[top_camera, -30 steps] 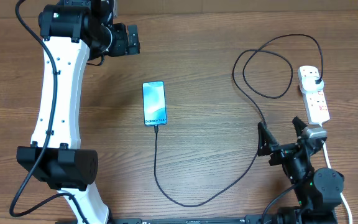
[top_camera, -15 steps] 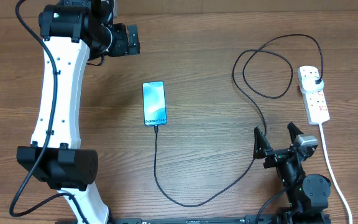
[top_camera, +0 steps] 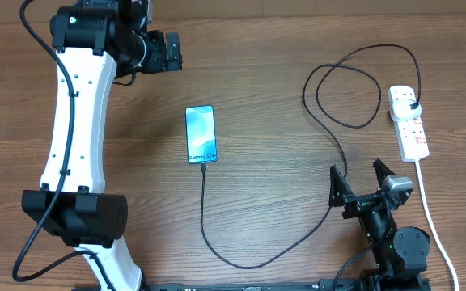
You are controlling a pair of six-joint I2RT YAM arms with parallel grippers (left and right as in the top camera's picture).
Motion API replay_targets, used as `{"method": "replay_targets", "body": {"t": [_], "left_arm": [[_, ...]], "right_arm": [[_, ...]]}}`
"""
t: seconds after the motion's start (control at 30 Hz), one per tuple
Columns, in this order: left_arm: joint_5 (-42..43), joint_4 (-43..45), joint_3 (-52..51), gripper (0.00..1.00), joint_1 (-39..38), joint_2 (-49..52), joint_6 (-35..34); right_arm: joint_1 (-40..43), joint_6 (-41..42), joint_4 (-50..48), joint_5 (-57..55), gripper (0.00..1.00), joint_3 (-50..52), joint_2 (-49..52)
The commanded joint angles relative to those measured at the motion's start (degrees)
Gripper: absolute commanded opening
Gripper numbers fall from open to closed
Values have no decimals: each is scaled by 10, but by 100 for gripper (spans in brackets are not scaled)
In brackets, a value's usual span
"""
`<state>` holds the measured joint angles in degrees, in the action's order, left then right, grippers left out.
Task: Plug charger to phone and switch on socket
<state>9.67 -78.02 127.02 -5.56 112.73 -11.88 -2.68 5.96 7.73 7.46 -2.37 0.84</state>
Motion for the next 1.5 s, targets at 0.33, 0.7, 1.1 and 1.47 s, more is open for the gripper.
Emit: {"method": "replay_targets", "body": {"t": [0.33, 0.7, 1.1, 1.47], "left_arm": [[4, 1, -2, 100, 2, 1, 1], [-5, 0, -2, 100, 2, 1, 1], [-54, 178, -208, 99, -2, -185, 46], [-58, 538, -715, 99, 12, -578, 91]], "right_arm": [[-3, 0, -4, 3, 100, 4, -7], [-3, 0, -4, 3, 100, 4, -7], [-3, 0, -4, 3, 100, 4, -7], [-3, 0, -4, 3, 100, 4, -7]]}}
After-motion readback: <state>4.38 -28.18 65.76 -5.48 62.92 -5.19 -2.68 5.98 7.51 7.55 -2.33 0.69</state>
